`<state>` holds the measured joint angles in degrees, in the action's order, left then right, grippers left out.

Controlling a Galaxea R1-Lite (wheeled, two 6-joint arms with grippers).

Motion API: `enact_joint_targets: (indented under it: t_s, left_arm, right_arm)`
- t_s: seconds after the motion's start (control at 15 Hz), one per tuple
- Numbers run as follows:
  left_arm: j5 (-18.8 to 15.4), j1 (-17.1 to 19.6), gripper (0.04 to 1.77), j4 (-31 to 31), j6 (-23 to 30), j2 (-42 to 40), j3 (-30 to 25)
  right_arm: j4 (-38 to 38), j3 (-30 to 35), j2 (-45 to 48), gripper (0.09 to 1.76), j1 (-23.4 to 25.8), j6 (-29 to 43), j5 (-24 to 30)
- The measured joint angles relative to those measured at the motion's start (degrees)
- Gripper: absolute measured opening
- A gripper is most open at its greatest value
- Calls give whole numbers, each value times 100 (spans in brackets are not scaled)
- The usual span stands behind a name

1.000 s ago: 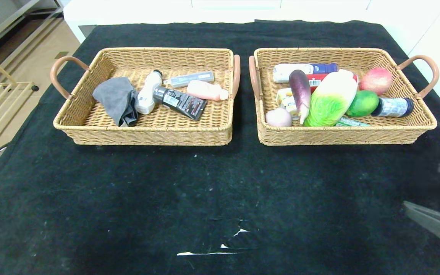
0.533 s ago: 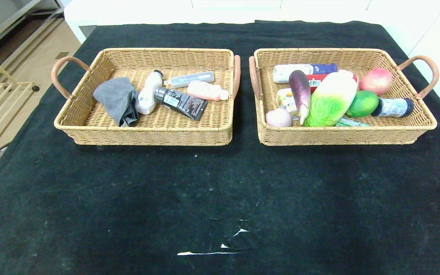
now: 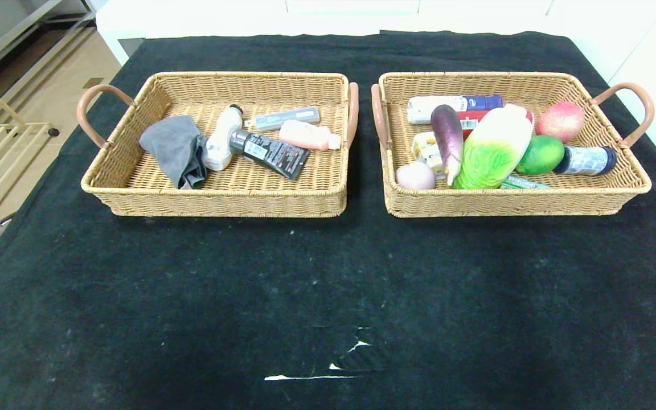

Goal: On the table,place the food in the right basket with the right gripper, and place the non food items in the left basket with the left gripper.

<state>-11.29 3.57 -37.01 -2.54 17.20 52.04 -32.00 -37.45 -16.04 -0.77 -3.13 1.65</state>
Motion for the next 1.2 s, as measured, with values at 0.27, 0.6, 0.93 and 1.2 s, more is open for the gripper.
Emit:
enact_joint_targets:
  t_s: [0.27,0.6,0.93,1.2]
  left_arm:
    - [-39,56,172,13,4,-172,-423]
    - [-50,-417,172,546,34,-550,-1086]
    - [-37,-373,172,2508,45,-1329,-2798]
    - [592,-367,172,3388,-35,-1646,-3860]
  right_arm:
    - [-16,427,638,171,139,18,502]
    - [41,579,941,171,115,9,723]
    - [1687,1697,1379,171,112,-204,791]
    - [2955,2901,1571,171,112,-584,603]
